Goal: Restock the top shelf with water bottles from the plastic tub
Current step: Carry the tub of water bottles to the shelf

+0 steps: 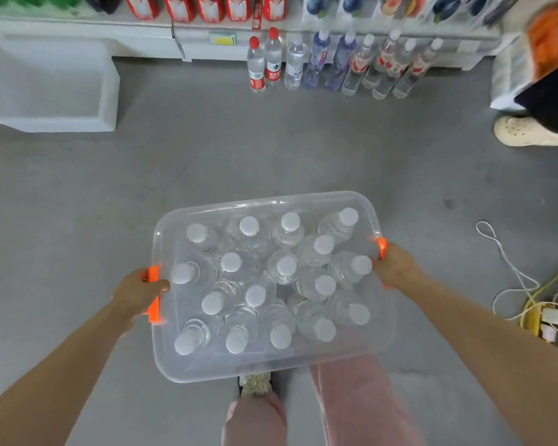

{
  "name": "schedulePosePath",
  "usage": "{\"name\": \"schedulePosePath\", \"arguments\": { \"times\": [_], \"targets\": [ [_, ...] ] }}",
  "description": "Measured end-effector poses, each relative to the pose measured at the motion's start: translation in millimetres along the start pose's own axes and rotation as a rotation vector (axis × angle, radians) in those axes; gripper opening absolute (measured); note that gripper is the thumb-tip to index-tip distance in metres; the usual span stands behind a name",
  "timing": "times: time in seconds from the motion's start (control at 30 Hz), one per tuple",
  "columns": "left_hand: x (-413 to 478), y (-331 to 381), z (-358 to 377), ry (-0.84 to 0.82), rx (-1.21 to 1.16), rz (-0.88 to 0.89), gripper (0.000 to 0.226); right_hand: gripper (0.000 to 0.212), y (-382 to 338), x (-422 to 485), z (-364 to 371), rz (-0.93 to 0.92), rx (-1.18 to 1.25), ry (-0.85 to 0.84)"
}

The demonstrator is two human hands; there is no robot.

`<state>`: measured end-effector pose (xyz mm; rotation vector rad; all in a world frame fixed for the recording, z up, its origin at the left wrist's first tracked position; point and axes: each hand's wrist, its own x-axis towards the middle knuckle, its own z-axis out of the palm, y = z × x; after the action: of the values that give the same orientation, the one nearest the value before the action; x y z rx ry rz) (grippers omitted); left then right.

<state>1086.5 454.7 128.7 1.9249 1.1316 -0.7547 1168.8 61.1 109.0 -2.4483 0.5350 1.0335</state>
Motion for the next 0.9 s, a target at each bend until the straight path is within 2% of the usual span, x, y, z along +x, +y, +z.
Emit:
{"name": "schedulePosePath", "arguments": {
  "times": [0.17, 0.33, 0.5, 0.6, 0.7, 0.83, 0.9],
  "targets": [
    [35.4, 66.0, 13.5, 0.022, 0.005, 0.004, 0.019, 0.03, -22.5, 69.2, -41.6, -0.034, -0.035, -0.022],
    [61.8, 137.9, 36.2, 0.039, 0.018, -0.021, 0.019, 0.026, -34.8, 129.7, -101.6, 0.002, 0.04, -0.042],
    [66.0, 239.1, 56.3, -0.001, -0.014, -0.027, 0.023, 0.027, -45.2, 175.5, -180.7, -0.007, 0.052, -0.024],
    [79.6, 292.7, 73.4, -0.036, -0.011, 0.01, 0.025, 0.026, -41.8, 206.7, -216.6, 0.06, 0.069, 0.0],
    [106.2, 337.0, 92.3, -0.05, 0.024, 0.053, 0.015, 0.03, -36.2, 240.1, -243.0, 0.14, 0.126, 0.04],
    [149.0, 395.0, 113.1, -0.076, 0.078, 0.086, 0.017, 0.021, -43.8, 285.8, -276.6, 0.207, 0.152, 0.056],
    [172.0, 427.2, 120.4, -0.094, 0.079, 0.102, 0.015, 0.026, -46.6, 314.9, -286.8, 0.228, 0.152, 0.064]
  ]
}}
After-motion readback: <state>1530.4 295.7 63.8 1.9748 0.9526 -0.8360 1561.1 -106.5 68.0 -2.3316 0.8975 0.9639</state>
